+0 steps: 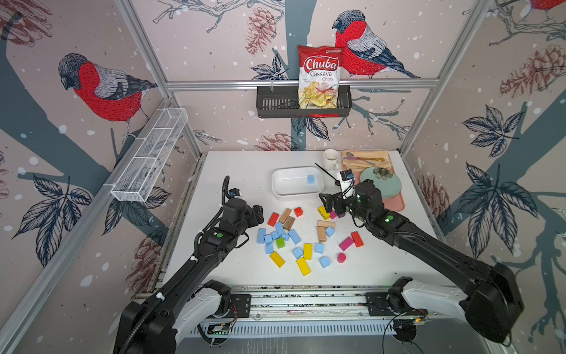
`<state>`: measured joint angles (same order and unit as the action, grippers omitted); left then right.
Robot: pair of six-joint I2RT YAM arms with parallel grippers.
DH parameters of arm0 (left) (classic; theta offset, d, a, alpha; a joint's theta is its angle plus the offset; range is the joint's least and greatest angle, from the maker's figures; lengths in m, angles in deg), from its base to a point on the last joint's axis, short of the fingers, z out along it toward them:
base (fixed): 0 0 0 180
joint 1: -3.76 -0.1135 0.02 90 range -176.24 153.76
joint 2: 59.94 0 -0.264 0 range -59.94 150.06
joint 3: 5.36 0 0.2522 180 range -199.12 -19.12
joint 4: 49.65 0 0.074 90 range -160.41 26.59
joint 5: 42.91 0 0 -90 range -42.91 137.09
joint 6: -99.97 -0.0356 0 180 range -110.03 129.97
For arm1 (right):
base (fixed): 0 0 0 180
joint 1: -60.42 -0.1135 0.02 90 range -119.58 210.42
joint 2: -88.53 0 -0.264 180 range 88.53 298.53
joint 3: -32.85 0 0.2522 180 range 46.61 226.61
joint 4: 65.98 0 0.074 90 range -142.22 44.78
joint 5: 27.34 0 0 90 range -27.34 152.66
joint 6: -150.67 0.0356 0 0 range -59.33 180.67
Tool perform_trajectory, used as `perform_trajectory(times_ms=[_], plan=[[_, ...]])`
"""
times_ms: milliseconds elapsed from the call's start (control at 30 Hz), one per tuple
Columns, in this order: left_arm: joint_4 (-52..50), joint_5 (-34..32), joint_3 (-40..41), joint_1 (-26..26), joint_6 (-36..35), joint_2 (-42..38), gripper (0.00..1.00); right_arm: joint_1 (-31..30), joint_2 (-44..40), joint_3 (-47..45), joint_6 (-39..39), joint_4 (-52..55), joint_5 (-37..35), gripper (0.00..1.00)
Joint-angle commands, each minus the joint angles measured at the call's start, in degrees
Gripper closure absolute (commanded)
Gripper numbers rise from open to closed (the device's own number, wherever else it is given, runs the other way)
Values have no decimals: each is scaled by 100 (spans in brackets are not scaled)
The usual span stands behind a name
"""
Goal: Pick out the blue building blocks
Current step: Pick up the building block from the center of the board.
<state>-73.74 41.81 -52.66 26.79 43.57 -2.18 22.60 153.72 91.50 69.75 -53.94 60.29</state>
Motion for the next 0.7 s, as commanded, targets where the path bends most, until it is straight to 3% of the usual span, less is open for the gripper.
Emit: perform_trajectory(times_ms=[0,300,667], plan=[[-131,-478,-45,222,607,302,17,29,-214,-206,-72,-444,48,0],[102,-815,-56,897,1315,1216,26,56,-315,-561,20,-618,86,0],[-722,-1445,-309,1619,2241,1779,37,56,-256,-675,52,-672,50,0]])
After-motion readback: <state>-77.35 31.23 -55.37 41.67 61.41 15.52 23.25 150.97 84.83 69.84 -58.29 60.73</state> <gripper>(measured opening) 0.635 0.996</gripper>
